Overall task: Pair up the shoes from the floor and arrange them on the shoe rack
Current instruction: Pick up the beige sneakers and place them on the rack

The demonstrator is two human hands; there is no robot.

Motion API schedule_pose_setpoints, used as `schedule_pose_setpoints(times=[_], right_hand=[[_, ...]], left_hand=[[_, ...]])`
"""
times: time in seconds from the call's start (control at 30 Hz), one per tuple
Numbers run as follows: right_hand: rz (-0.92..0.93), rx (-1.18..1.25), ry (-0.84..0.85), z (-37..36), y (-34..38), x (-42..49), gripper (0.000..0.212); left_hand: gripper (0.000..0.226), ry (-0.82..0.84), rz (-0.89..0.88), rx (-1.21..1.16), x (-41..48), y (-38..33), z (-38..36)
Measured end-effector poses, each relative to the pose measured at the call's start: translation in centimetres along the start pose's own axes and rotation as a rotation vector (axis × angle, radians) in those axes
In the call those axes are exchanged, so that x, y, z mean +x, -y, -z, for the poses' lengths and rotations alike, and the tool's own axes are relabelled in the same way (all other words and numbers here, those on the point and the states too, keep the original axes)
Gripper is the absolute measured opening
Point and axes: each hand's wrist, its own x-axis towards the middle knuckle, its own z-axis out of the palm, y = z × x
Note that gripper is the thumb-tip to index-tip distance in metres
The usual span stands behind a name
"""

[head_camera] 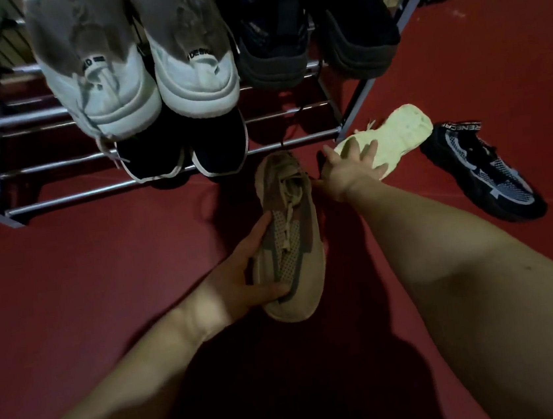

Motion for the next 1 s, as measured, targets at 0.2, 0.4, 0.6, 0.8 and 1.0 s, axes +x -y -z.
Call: schedule_pose_setpoints(times=[0.2,0.4,0.6,0.8,1.0], right_hand=[[-0.091,0.019,-0.024,-0.8,0.5,2.5,0.081],[-0.085,0.091,-0.148,-1.7,-0.7,1.4,0.075],[-0.064,0.556,-0.384,-3.0,-3.9,-2.3,0.058],[-0.164,1.501,-0.298,-2.3,-6.3,-7.5,0.071],[-0.017,2.12,0.032,-2.8,-6.3,-14.1,0.09]], left_hand=[[0.102,-0.001,0.002,0.038,1.4,0.6,0.1],[0.106,0.005,-0.021,0.042,1.7,0.6,0.4],[0.104,-0.033,-0.04,0.009,0.8,0.2,0.0],[0.099,-0.027,-0.051,-0.05,-1.8,-0.6,0.7],[0.095,-0.082,-0.084,-0.051,-4.0,-1.6,2.5]])
